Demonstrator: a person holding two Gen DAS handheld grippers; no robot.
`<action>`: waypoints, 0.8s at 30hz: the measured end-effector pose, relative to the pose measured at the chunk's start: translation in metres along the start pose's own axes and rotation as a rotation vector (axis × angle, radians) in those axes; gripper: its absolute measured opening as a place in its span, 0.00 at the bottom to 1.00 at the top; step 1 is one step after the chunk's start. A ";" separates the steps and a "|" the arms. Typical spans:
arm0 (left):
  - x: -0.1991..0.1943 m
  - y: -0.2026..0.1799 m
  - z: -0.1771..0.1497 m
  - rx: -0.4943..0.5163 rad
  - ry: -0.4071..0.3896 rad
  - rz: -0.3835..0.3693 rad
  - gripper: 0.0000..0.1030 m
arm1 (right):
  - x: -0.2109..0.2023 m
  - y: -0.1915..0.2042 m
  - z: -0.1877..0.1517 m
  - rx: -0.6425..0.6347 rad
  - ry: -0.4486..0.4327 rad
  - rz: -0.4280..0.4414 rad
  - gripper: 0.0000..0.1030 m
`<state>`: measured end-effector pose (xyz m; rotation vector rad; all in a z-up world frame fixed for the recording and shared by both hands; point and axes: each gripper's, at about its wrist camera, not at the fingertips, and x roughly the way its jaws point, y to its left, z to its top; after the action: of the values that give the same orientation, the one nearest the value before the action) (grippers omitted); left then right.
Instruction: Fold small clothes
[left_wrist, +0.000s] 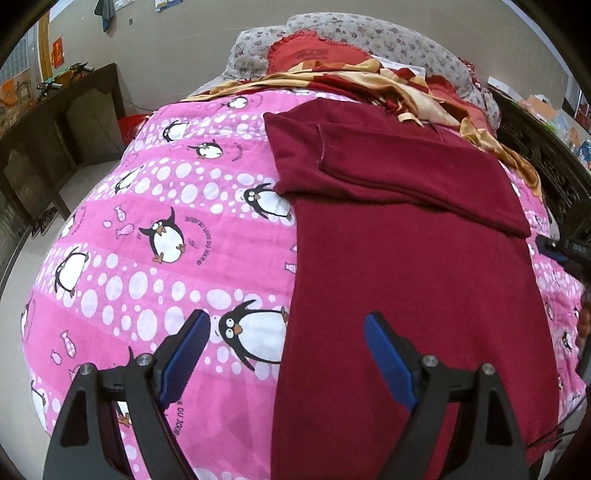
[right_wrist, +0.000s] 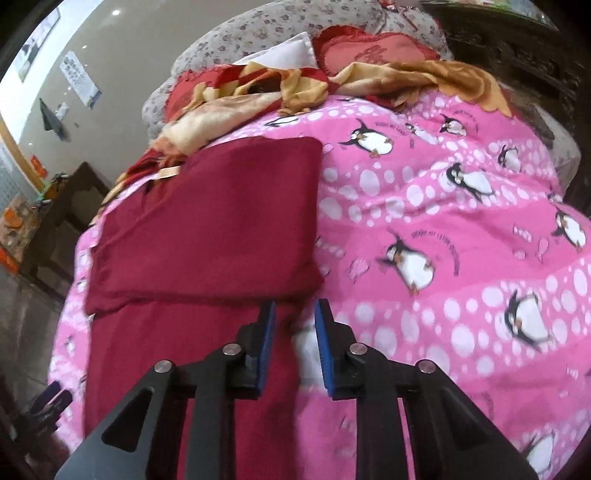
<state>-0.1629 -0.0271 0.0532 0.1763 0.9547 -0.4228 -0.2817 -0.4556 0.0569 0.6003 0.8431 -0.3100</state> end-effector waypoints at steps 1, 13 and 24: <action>0.000 -0.001 0.000 -0.002 0.001 -0.003 0.86 | -0.004 0.002 -0.006 0.000 0.018 0.017 0.53; 0.000 -0.006 -0.007 0.011 0.004 -0.009 0.86 | 0.009 0.000 -0.047 -0.024 0.106 0.039 0.64; 0.001 -0.007 -0.016 0.017 0.026 -0.012 0.86 | 0.004 0.004 -0.053 -0.120 0.071 -0.002 0.31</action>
<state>-0.1770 -0.0286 0.0433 0.1918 0.9787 -0.4409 -0.3096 -0.4202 0.0278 0.5007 0.9238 -0.2388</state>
